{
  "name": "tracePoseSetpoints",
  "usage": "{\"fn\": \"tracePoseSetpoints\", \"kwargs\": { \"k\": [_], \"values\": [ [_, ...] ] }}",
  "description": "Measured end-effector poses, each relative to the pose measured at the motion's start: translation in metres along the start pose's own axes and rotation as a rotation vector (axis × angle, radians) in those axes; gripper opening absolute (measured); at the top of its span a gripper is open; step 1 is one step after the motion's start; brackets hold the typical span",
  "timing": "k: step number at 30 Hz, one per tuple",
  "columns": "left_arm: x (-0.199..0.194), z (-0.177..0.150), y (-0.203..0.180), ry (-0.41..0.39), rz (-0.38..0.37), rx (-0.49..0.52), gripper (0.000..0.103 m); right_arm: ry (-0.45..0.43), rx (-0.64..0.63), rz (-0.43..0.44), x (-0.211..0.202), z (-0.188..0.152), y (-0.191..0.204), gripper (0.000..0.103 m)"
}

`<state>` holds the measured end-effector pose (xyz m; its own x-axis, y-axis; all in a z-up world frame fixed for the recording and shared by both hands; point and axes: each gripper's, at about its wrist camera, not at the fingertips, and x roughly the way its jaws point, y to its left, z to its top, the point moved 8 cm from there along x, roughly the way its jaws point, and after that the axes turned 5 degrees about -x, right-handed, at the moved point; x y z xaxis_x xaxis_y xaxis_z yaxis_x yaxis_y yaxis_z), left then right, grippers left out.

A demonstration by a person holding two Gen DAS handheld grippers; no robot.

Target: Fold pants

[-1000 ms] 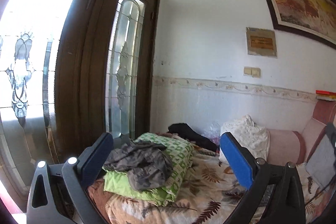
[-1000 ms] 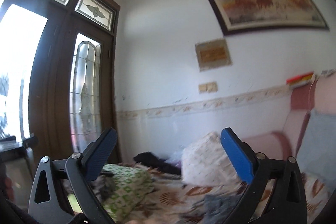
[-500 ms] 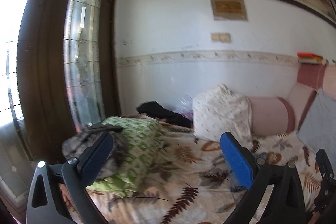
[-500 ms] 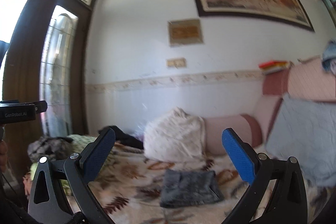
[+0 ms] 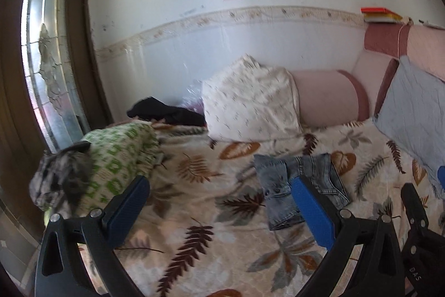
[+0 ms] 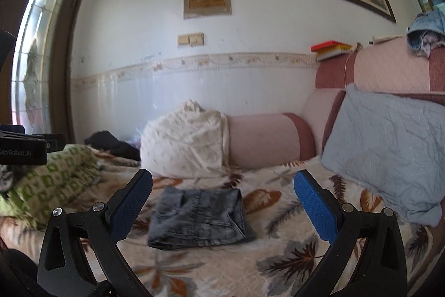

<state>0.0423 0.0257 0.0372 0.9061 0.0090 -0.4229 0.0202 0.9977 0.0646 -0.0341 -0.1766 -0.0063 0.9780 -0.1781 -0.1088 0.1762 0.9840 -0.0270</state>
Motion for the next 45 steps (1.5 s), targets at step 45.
{"fn": "tracePoseSetpoints", "kwargs": {
  "k": [45],
  "values": [
    [0.134,-0.076,0.000,0.221,0.016,0.005,0.103,0.181,-0.037,0.051,0.131,-0.076,0.027,0.103]
  ]
}}
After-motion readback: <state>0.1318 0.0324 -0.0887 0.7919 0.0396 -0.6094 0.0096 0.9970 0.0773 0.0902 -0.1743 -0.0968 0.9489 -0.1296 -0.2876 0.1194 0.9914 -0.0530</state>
